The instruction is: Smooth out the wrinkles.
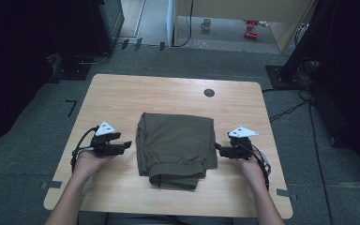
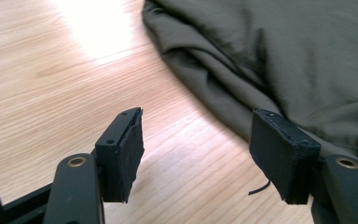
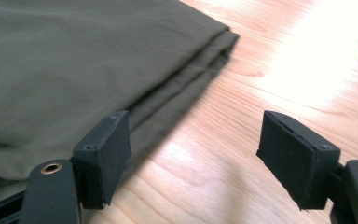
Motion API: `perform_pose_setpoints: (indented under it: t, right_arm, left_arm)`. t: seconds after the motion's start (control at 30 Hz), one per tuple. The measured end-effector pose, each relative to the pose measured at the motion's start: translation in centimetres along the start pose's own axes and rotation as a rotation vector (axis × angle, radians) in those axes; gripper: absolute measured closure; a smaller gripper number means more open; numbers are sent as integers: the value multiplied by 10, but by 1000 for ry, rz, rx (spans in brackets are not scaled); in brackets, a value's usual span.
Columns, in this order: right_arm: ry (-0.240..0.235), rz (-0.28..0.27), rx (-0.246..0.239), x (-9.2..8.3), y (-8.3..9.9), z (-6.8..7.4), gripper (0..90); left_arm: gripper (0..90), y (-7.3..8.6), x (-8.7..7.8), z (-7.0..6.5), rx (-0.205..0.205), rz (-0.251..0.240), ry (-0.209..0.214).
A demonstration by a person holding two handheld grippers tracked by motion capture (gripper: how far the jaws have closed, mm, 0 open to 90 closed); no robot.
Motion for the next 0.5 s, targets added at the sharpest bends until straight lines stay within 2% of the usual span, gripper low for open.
perform_pose_setpoints:
  t: [0.5]
  right_arm:
    - [69,24,75,-8,18,-40,247]
  left_arm:
    - [358,15,-1,31,-14,30,-81]
Point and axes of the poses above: each handheld gripper's, and its own axes: x roughly forward along the jaws, y roughly out of its underside, z roughly to its left, the point moved 9 cm from there along x, roughly forward along the jaws, and after that the axes turned 2 degrees about -x, right-handed, at the moved point
